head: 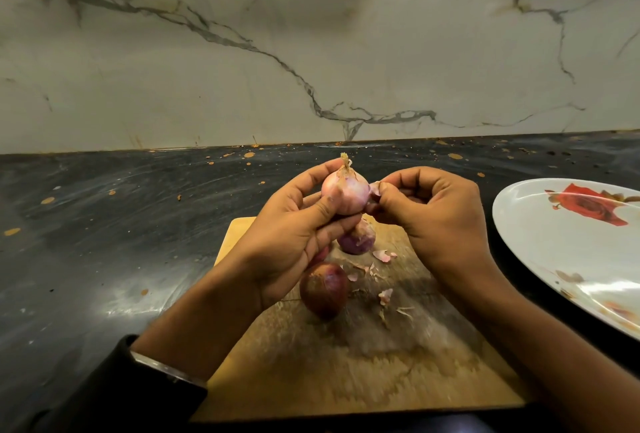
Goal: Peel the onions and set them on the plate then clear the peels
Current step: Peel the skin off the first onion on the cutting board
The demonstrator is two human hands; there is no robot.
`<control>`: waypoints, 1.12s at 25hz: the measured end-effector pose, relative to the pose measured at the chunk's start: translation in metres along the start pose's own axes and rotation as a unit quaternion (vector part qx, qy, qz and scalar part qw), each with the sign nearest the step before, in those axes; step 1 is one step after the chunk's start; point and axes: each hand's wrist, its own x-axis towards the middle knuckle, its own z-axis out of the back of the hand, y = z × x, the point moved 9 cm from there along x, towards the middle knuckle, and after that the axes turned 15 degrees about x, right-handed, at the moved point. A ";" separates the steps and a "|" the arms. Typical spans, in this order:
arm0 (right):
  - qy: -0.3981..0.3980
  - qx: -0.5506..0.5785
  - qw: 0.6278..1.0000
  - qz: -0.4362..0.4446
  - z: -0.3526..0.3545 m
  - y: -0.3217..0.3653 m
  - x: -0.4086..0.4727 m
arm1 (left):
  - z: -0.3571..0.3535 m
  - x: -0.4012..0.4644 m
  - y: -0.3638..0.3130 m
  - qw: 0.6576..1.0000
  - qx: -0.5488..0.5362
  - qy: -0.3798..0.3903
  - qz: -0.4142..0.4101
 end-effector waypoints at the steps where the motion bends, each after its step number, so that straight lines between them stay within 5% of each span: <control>1: -0.001 0.028 0.999 -0.020 0.000 -0.003 0.000 | -0.001 0.001 0.001 1.000 -0.015 0.004 0.004; 9: -0.051 0.161 0.981 -0.092 0.009 -0.009 0.003 | -0.001 0.001 0.002 0.999 -0.030 0.019 0.013; 20: 0.062 -0.035 0.997 0.041 -0.009 0.009 -0.002 | 0.004 0.001 0.003 0.999 0.034 -0.003 0.008; 28: 0.099 -0.079 0.991 0.050 -0.008 0.014 0.004 | 0.001 -0.001 -0.003 0.997 0.071 0.005 -0.014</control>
